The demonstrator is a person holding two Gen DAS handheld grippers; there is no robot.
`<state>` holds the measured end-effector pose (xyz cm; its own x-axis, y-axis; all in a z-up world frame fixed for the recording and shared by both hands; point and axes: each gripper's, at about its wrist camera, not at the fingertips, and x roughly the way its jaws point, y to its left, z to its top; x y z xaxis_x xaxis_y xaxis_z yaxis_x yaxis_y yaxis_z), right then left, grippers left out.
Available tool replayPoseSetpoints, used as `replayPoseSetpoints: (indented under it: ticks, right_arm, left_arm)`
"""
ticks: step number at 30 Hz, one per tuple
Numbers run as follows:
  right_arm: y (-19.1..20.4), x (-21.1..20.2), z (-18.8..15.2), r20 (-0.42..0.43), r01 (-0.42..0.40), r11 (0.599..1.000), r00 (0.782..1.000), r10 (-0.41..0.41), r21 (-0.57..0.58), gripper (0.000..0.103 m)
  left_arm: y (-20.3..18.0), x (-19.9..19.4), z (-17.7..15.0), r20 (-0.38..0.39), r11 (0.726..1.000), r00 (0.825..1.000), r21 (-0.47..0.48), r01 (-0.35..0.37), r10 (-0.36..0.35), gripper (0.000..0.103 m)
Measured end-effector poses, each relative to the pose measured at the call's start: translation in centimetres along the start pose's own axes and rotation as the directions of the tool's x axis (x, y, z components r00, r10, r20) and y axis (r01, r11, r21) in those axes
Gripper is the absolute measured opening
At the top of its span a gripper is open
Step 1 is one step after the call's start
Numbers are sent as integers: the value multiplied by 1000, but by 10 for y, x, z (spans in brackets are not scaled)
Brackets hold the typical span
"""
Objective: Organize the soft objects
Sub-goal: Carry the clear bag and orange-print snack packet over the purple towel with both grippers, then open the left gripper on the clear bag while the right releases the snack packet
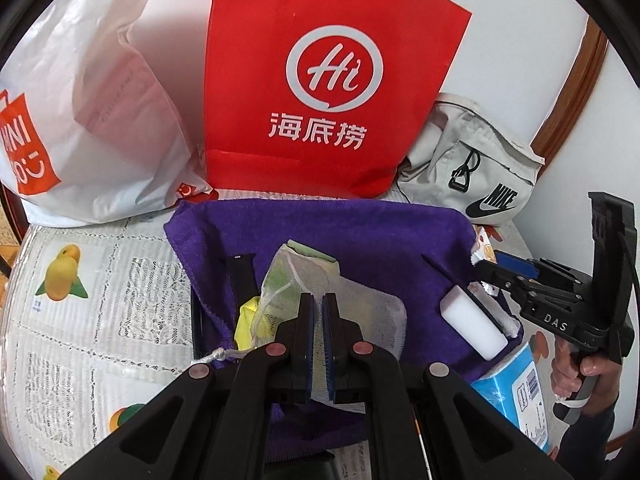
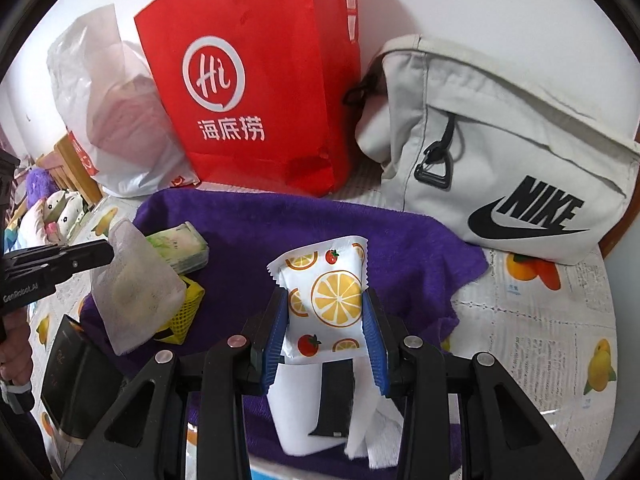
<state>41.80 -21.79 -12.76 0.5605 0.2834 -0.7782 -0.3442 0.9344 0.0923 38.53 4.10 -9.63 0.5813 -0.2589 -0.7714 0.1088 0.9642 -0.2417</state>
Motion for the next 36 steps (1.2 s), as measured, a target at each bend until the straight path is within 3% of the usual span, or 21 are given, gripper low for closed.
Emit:
replayPoseSetpoints:
  ticks: [6, 11, 13, 14, 16, 17, 24, 32, 36]
  right_arm:
    - [0, 20, -1, -44, -8, 1000, 999, 7, -11, 38]
    - [-6, 28, -3, -75, -23, 999, 997, 25, 29, 50]
    - [-7, 28, -3, -81, -28, 999, 996, 31, 38, 54]
    - [-8, 27, -3, -79, -28, 999, 996, 31, 45, 56]
    - [-9, 24, -3, -75, -31, 998, 997, 35, 51, 59]
    - [-9, 22, -2, -72, -31, 998, 997, 34, 52, 62]
    - [-5, -4, -4, -30, -14, 999, 999, 16, 46, 64]
    - [15, -55, -22, 53, -10, 999, 999, 8, 34, 64]
    - [26, -82, -42, 70, -27, 999, 997, 25, 30, 64]
  left_arm:
    - [-1, 8, -1, -19, 1000, 1000, 22, -9, 9, 6]
    - [4, 10, 0, -15, 1000, 1000, 1, -7, 7, 14]
    - [4, 9, 0, -15, 1000, 1000, 4, -16, 16, 32]
    - [4, 8, 0, -10, 1000, 1000, 3, -18, 18, 35]
    - [4, 4, 0, -6, 1000, 1000, 2, -22, 22, 52]
    - [4, 3, 0, -5, 999, 999, 0, -33, 33, 54]
    - [7, -17, -4, 17, 997, 996, -7, -83, 83, 54]
    - [2, -63, -25, 93, 998, 993, 3, -69, 68, 54]
    - [-7, -81, -40, 87, 998, 995, 25, -56, 54, 54]
